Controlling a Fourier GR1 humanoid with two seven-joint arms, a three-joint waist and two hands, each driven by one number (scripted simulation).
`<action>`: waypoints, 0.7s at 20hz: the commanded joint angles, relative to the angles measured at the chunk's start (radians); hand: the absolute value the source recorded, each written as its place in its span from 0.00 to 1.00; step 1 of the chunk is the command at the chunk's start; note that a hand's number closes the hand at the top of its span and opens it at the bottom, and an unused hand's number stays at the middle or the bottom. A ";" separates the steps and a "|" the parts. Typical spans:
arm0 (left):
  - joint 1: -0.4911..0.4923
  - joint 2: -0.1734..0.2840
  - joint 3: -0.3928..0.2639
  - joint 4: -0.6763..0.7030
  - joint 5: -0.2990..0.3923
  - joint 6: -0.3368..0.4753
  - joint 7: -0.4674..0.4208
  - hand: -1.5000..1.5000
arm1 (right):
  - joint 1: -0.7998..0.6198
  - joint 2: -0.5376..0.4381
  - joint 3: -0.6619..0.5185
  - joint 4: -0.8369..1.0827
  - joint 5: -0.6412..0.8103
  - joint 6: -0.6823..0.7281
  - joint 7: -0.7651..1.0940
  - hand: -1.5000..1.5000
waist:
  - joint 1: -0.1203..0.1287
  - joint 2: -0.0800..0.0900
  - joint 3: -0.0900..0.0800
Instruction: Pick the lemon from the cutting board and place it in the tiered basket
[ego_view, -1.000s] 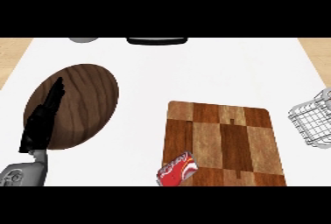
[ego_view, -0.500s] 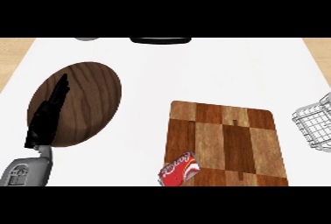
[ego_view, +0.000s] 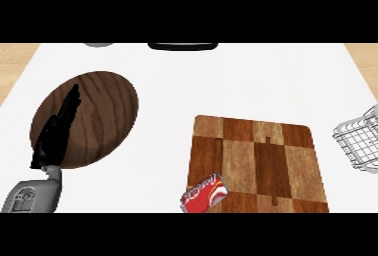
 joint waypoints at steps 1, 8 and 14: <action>0.048 -0.022 -0.016 -0.033 0.000 -0.005 -0.020 0.50 | -0.039 0.005 0.021 0.170 0.002 0.010 -0.124 1.00 | 0.002 0.000 0.000; -0.005 0.025 0.033 -0.046 0.006 -0.018 0.038 0.50 | -0.069 0.014 0.040 0.340 -0.043 0.145 -0.134 1.00 | -0.007 -0.001 0.000; -0.015 0.022 0.040 -0.018 0.017 -0.044 0.023 0.50 | -0.142 0.053 0.047 0.466 -0.036 0.157 -0.129 0.00 | -0.007 -0.002 0.000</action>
